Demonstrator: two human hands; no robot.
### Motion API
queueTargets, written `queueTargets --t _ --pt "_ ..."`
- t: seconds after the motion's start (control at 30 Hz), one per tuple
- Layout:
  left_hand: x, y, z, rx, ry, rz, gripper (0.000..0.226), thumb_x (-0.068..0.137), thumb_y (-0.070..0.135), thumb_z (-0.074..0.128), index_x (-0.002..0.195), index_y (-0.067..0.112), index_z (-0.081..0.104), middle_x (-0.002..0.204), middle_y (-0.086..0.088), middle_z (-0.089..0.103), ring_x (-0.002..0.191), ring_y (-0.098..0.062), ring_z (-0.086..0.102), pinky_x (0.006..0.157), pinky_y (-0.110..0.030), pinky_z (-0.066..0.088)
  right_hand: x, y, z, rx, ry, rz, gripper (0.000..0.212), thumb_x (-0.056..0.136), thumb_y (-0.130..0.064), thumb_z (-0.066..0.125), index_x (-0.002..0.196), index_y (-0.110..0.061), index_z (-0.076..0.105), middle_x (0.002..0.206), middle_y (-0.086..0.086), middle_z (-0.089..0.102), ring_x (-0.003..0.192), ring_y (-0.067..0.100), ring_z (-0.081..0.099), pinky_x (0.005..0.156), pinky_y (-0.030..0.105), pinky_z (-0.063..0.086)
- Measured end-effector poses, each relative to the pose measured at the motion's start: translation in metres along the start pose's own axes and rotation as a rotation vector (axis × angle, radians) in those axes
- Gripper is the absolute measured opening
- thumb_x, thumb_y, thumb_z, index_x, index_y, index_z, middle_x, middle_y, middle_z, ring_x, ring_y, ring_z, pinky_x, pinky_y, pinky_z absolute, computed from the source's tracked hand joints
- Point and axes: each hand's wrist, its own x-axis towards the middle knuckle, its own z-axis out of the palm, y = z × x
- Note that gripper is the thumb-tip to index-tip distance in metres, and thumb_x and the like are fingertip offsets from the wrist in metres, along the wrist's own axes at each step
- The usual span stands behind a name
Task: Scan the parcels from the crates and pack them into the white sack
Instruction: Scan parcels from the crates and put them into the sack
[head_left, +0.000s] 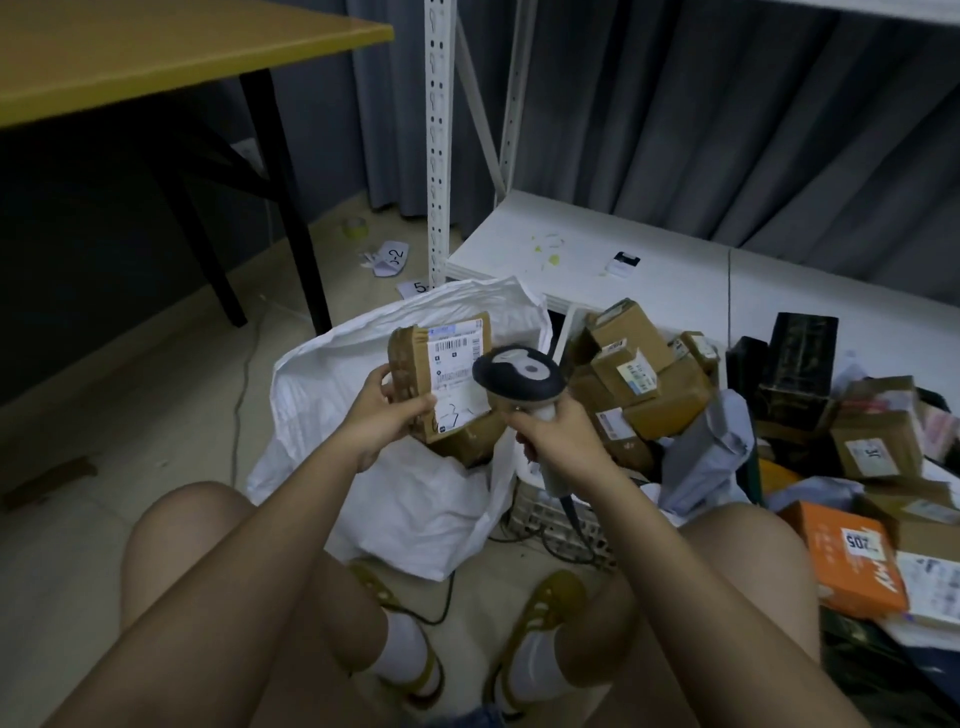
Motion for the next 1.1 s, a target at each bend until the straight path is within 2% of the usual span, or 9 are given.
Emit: queueTargets --t 0.13,0.27,0.4,0.57,0.73,0.93,1.0,1.1 --pt "0.003 0.002 -0.001 -0.005 0.033 -0.004 0.074 0.082 0.013 0.072 0.144 0.018 0.031 0.131 -0.006 0.052 0.107 -0.022 0.057 0.069 -0.028 0.054 -0.007 0.002 0.005 -0.013 -0.069 -0.035 0.018 0.084 -0.011 0.072 0.073 -0.012 0.058 0.053 -0.004 0.055 0.048 0.009 0.051 0.050 0.025 0.044" --pt "0.005 0.002 -0.001 0.033 0.026 0.009 0.075 0.082 0.014 0.072 0.145 0.019 0.030 0.135 -0.006 0.049 0.105 -0.020 0.054 0.065 -0.025 0.053 -0.008 0.002 0.007 -0.040 -0.012 -0.060 0.021 0.085 -0.011 0.070 0.069 -0.011 0.057 0.050 0.000 0.054 0.044 0.011 0.051 0.048 0.023 0.045" --pt "0.006 0.002 0.002 0.033 0.025 0.018 0.074 0.084 0.013 0.070 0.145 0.018 0.029 0.130 -0.003 0.050 0.099 -0.016 0.053 0.060 -0.021 0.051 -0.005 0.000 0.007 -0.058 0.012 -0.066 0.024 0.084 -0.009 0.069 0.065 -0.013 0.055 0.047 -0.003 0.053 0.043 0.010 0.050 0.048 0.022 0.044" --pt "0.007 -0.001 0.002 0.037 0.018 0.021 0.074 0.084 0.011 0.070 0.145 0.018 0.029 0.136 -0.007 0.049 0.104 -0.018 0.053 0.065 -0.023 0.052 -0.004 0.000 0.004 -0.033 0.034 -0.068 0.024 0.083 -0.007 0.067 0.064 -0.013 0.054 0.045 -0.004 0.051 0.042 0.012 0.048 0.047 0.024 0.043" --pt "0.010 -0.007 -0.001 0.036 0.020 0.003 0.075 0.083 0.011 0.071 0.145 0.017 0.029 0.139 -0.009 0.048 0.108 -0.020 0.054 0.067 -0.025 0.052 -0.002 0.002 0.003 -0.014 0.015 -0.071 0.017 0.085 -0.011 0.069 0.072 -0.011 0.058 0.047 -0.003 0.052 0.043 0.012 0.049 0.046 0.023 0.044" --pt "0.018 -0.017 -0.007 0.042 0.034 -0.026 0.076 0.083 0.013 0.071 0.146 0.019 0.028 0.140 -0.008 0.047 0.112 -0.021 0.053 0.071 -0.028 0.052 0.006 0.009 0.004 0.021 -0.021 0.019 0.013 0.085 -0.014 0.072 0.077 -0.010 0.062 0.053 0.004 0.053 0.047 0.016 0.050 0.049 0.025 0.046" --pt "0.022 -0.022 -0.008 0.024 0.059 -0.045 0.079 0.084 0.013 0.070 0.146 0.019 0.023 0.139 -0.009 0.047 0.110 -0.022 0.054 0.072 -0.030 0.052 0.012 0.015 0.006 0.060 0.006 0.038 0.014 0.084 -0.015 0.073 0.076 -0.012 0.062 0.056 0.005 0.055 0.049 0.015 0.051 0.052 0.027 0.047" --pt "0.030 -0.032 -0.012 0.009 0.147 -0.058 0.077 0.085 0.012 0.070 0.144 0.018 0.020 0.134 -0.008 0.049 0.107 -0.022 0.054 0.078 -0.034 0.051 0.026 0.024 0.006 0.149 0.136 0.066 0.016 0.085 -0.015 0.073 0.074 -0.012 0.060 0.058 0.007 0.055 0.050 0.017 0.051 0.056 0.032 0.046"
